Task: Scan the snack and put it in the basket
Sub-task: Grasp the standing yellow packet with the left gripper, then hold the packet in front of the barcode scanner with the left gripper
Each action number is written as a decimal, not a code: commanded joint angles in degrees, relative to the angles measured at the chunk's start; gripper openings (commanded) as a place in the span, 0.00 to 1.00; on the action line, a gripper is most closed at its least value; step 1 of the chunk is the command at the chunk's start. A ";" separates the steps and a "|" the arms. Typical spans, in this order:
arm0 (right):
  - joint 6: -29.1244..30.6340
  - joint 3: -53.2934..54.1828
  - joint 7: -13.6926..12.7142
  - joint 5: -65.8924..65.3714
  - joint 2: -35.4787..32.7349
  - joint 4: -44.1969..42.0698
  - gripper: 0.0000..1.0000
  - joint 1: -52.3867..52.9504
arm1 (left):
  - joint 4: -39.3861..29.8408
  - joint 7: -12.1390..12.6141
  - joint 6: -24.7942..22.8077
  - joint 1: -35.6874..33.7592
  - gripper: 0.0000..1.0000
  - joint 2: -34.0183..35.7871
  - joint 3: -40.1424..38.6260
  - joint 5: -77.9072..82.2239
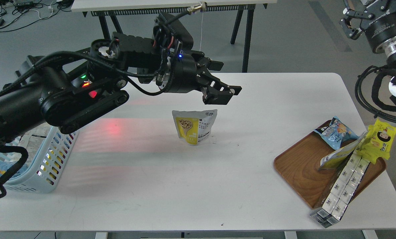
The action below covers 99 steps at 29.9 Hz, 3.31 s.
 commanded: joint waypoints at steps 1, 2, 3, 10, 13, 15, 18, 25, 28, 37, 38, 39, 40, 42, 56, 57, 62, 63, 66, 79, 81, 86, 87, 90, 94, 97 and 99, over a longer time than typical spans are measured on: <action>0.04 8.80 -0.02 1.03 2.35 -0.32 0.99 -7.42 | 1.05 -2.29 0.00 0.03 0.84 -0.63 3.49 10.07; 0.04 10.04 -0.02 0.94 2.53 -0.06 0.99 -9.01 | 1.66 -3.17 0.00 0.11 0.83 -0.63 4.63 10.07; 0.04 10.92 -0.02 0.85 2.70 0.38 0.99 -10.24 | 2.54 -3.79 0.00 0.03 0.80 -0.72 6.21 10.07; 0.04 11.63 -0.02 0.85 2.09 5.92 0.99 -11.48 | 9.13 -3.97 5.67 0.20 0.75 -1.95 12.73 10.07; 0.04 11.54 -0.02 0.76 2.00 6.54 0.99 -11.31 | 10.36 -3.80 6.02 0.20 0.70 -2.65 13.52 10.07; 0.04 11.54 -0.02 0.76 2.00 6.54 0.99 -11.13 | 12.03 -3.80 6.02 0.20 0.63 -3.09 13.52 10.07; 0.04 11.63 -0.02 0.76 2.09 6.62 0.99 -10.96 | 13.53 -3.88 6.11 0.29 0.45 -3.27 13.52 10.07; 0.04 11.63 -0.02 0.76 2.09 6.62 0.99 -10.96 | 13.27 -4.24 6.11 2.05 0.32 -3.18 13.52 10.07; 0.04 11.63 -0.02 0.76 2.09 6.62 0.99 -10.87 | 13.09 -4.15 5.85 2.58 0.24 -3.18 13.52 10.07; 0.04 11.63 -0.02 0.76 2.00 6.62 0.99 -10.78 | 12.92 -4.32 5.67 2.49 0.00 -3.36 13.52 10.07; 0.04 11.63 -0.02 0.76 2.00 6.62 0.99 -10.78 | 12.83 -4.24 5.59 2.49 0.00 -3.27 13.52 10.07; 0.04 11.63 -0.02 0.76 1.91 6.62 0.99 -10.78 | 12.83 -4.15 5.59 2.49 0.00 -3.18 13.52 10.07; 0.04 11.72 -0.02 0.76 1.91 6.62 0.99 -10.69 | 12.83 -4.15 5.59 2.49 0.00 -3.10 13.52 10.07; 0.04 12.15 -0.02 0.76 1.91 6.62 0.99 -10.69 | 12.48 -3.97 5.59 2.49 0.00 -2.83 13.52 10.07; 0.04 12.95 -0.02 0.76 1.30 6.62 0.99 -10.60 | 0.26 -4.41 5.32 2.49 0.00 12.80 10.45 10.07; 0.04 12.95 -0.02 0.76 1.30 6.62 0.99 -10.60 | 0.09 -4.41 5.41 2.49 0.00 14.29 10.10 10.07; 0.04 13.04 -0.02 0.76 1.21 6.80 0.99 -10.43 | 0.00 -7.04 5.76 2.40 0.00 21.41 9.39 10.07; 0.04 13.04 -0.02 0.76 1.30 6.89 0.99 -10.25 | 0.08 -7.57 5.76 2.40 0.00 22.47 9.39 10.07; 0.04 13.04 -0.02 0.76 1.30 6.98 0.99 -9.99 | 0.79 -9.15 5.67 2.40 0.00 24.67 9.39 10.07; 0.04 13.39 -0.02 0.76 1.21 8.73 0.99 -9.02 | 2.72 -9.51 5.06 2.40 0.00 26.44 9.48 10.07; 0.04 13.65 -0.02 0.76 1.21 8.73 0.99 -9.02 | 2.90 -9.60 5.06 2.40 0.00 26.44 9.57 10.07; 0.04 13.74 -0.02 0.76 0.95 8.65 0.99 -9.02 | 2.90 -9.60 5.06 2.40 0.00 26.35 9.57 10.07; 0.04 13.74 -0.02 0.76 0.95 8.65 0.99 -8.93 | 2.90 -9.60 5.06 2.49 0.00 26.35 9.57 10.07; 0.04 13.83 -0.02 0.76 0.95 8.65 0.99 -8.93 | 2.90 -9.77 5.06 2.49 0.00 26.35 9.57 10.07; 0.04 13.83 -0.02 0.76 0.95 8.73 0.99 -8.93 | 2.90 -9.69 5.06 2.49 0.00 26.26 9.57 10.07; 0.04 13.83 -0.02 0.76 1.03 8.65 0.99 -8.93 | 2.99 -9.60 5.06 2.57 0.00 25.91 9.74 10.07; 0.04 13.83 -0.02 0.76 1.03 8.65 0.99 -8.93 | 2.99 -9.51 5.06 2.75 0.00 25.73 9.83 10.07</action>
